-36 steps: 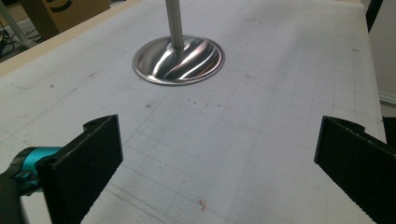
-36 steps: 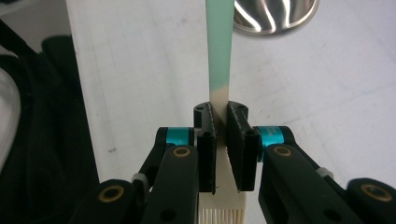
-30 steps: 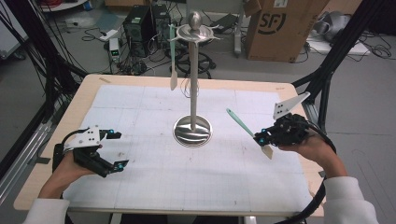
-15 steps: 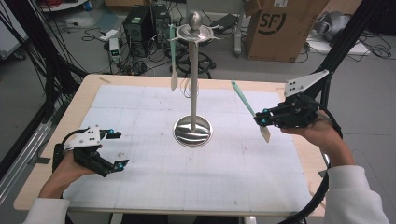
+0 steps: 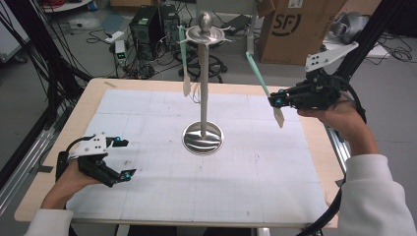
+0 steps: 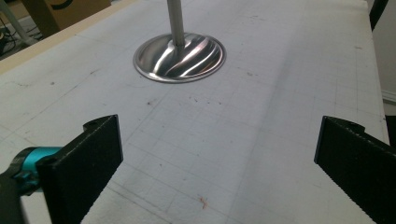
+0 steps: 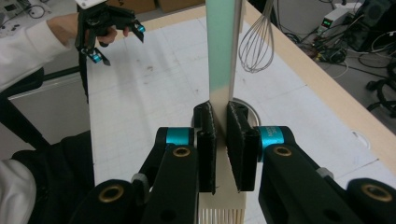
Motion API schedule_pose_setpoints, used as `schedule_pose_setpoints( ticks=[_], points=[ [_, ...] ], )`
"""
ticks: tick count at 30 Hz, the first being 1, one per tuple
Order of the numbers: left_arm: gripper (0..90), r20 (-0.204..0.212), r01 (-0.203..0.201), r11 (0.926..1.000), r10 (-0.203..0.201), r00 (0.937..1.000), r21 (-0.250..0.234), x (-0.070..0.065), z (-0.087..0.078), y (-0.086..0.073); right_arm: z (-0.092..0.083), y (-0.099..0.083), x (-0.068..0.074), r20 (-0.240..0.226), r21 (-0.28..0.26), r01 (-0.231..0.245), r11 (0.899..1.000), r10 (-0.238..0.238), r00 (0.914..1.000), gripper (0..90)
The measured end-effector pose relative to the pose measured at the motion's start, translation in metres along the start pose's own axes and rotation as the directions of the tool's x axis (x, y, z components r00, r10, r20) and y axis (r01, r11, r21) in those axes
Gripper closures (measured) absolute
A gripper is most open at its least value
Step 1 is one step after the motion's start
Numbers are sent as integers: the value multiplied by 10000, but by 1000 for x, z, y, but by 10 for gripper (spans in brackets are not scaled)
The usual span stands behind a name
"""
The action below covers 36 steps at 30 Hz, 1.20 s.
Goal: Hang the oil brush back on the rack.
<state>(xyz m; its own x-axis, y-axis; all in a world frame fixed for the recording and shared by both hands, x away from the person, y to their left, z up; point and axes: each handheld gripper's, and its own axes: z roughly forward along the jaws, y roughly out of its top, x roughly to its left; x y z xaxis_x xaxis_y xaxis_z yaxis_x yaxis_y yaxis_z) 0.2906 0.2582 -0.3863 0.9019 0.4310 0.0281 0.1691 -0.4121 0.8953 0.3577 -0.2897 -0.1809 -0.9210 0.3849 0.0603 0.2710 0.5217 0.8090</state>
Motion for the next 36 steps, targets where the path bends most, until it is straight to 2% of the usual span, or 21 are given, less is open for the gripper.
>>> schedule_pose_setpoints(
  ticks=[8,16,31,36],
  points=[
    [17,7,36,10000,-36,10000,-93,0,-1,0,6,17,-5,96,42,197,9998,-198,9998,825],
    [17,14,122,9999,-122,9999,-113,2,-2,-2,8,27,-10,140,-237,221,9995,-218,9997,825],
    [17,42,136,9997,-135,9999,-201,2,-4,-2,21,31,-15,62,70,143,9999,-143,9999,824],
    [17,29,164,9996,-163,9999,-217,2,-4,-2,29,32,-17,-15,27,169,9999,-169,9999,824]
  ],
)
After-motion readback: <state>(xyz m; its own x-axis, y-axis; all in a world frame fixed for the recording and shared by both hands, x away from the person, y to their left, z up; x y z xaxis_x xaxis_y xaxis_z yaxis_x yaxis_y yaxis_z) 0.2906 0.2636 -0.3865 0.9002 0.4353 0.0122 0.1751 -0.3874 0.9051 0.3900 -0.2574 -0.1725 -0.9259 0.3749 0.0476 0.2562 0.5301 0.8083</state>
